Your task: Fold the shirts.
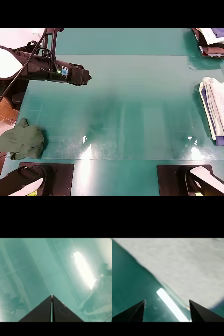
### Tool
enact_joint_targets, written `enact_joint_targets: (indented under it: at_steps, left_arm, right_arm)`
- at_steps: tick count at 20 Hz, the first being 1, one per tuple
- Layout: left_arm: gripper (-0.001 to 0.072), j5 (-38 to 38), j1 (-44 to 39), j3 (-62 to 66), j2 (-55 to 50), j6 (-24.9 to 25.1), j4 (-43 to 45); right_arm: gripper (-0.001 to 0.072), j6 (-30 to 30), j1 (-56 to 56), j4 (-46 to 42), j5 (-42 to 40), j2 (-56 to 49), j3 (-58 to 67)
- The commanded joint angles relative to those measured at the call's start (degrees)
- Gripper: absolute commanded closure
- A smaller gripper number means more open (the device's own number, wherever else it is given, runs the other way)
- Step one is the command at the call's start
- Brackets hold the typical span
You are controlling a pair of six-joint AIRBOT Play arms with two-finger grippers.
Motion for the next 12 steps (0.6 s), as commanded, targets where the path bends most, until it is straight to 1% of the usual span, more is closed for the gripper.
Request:
enact_joint_targets:
  at_steps: [1, 3, 5, 6, 8, 9, 10, 11, 12]
  left_arm:
    - [0.0681, 0.1, 0.0, 0.0, 0.0, 0.0, 0.0]
    - [0.0681, -0.7, 0.0, 0.0, 0.0, 0.0, -0.1]
    - [0.0680, 0.2, 0.0, 0.0, 0.0, 0.0, -0.1]
    - [0.0681, 0.8, 0.0, 0.0, 0.0, 0.0, -0.1]
    - [0.0681, 2.3, 0.0, 0.0, 0.0, 0.0, -0.1]
    - [0.0680, 3.1, 0.0, 0.0, 0.0, 0.0, -0.1]
    - [0.0681, 3.7, 0.0, 0.0, 0.0, 0.0, -0.1]
    - [0.0681, 4.3, 0.0, 0.0, 0.0, 0.0, -0.1]
    - [0.0681, 4.9, 0.0, 0.0, 0.0, 0.0, -0.1]
  right_arm:
    - [0.0082, 0.0, 9.2, 11.9, -0.8, 0.2, 0.1]
    - [0.0083, 0.0, 19.6, 15.0, -1.4, 0.2, 0.2]
    - [0.0087, -0.1, 29.8, 14.9, -3.2, 0.2, 0.1]
    - [0.0160, -0.1, 34.4, 14.9, -4.2, 0.2, 0.2]
    - [0.0362, -0.1, 42.7, 14.8, -6.8, 0.2, 0.2]
    - [0.0480, -0.1, 45.9, 14.5, -7.7, 0.2, 0.2]
    - [0.0660, -0.1, 48.9, 14.4, -8.5, 0.2, 0.2]
    - [0.0699, -0.2, 51.2, 14.4, -9.3, 0.2, 0.1]
    - [0.0699, -0.2, 53.0, 14.4, -9.6, 0.2, 0.2]
